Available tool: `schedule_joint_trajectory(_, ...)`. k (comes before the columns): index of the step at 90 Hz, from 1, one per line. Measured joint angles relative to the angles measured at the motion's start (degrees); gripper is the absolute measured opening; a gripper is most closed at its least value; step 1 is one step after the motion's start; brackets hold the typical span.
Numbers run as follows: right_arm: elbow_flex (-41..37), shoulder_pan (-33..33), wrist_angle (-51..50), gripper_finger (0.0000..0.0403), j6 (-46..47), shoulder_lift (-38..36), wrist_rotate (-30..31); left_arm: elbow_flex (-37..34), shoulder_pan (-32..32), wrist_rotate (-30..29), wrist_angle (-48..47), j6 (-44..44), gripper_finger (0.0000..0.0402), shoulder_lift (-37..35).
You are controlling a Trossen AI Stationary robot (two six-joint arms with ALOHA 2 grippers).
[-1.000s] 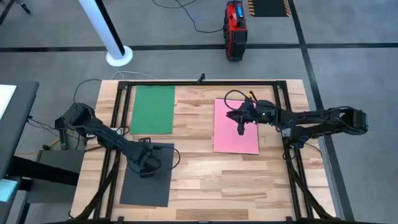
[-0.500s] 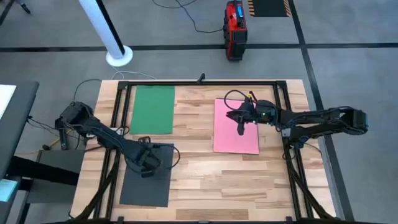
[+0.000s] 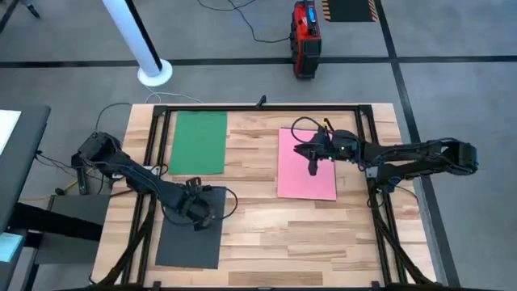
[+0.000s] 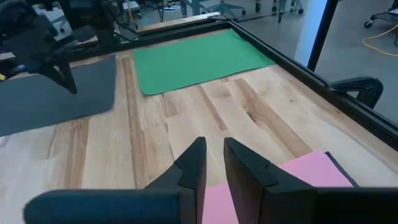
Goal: Organize paper
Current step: Adjust the stacked papers to the top right of the table
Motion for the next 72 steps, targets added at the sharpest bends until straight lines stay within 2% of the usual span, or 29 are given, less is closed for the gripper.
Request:
schedule_joint_trajectory(13, 0.00, 0.85, -4.88, 0.0052, -3.79, 0.00, 0.33, 0.00, 1.03, -4.03, 10.18, 5.31, 0.0000, 0.00)
schedule_joint_trajectory(19, -0.01, 1.11, -8.56, 0.0044, -3.98, 0.00, 2.66, -0.36, 1.81, -6.88, 16.37, 7.21, 0.0000, -0.02)
schedule_joint_trajectory(26, -0.02, 1.05, -13.16, 0.0027, -2.99, 0.00, 6.16, -2.33, 2.94, -7.60, 26.21, 10.41, 0.0000, -0.09)
schedule_joint_trajectory(35, -0.09, 0.62, -17.53, 0.0005, -1.16, 0.02, 7.57, -7.18, 4.57, -4.63, 42.68, 14.63, 0.0000, -0.09)
schedule_joint_trajectory(53, -0.09, -1.02, -21.00, 0.0001, 2.68, 0.68, 8.05, -17.22, 9.86, 3.15, 73.00, 19.01, 0.0000, -0.07)
schedule_joint_trajectory(62, -0.09, -2.78, -21.07, 0.0001, 3.68, 3.15, 7.75, -19.59, 13.32, 5.19, 79.94, 20.55, 0.0000, -0.07)
schedule_joint_trajectory(72, -0.09, -4.81, -19.77, 0.0001, 5.00, 8.13, 6.74, -20.17, 16.68, 5.34, 81.29, 22.49, 0.0000, -0.07)
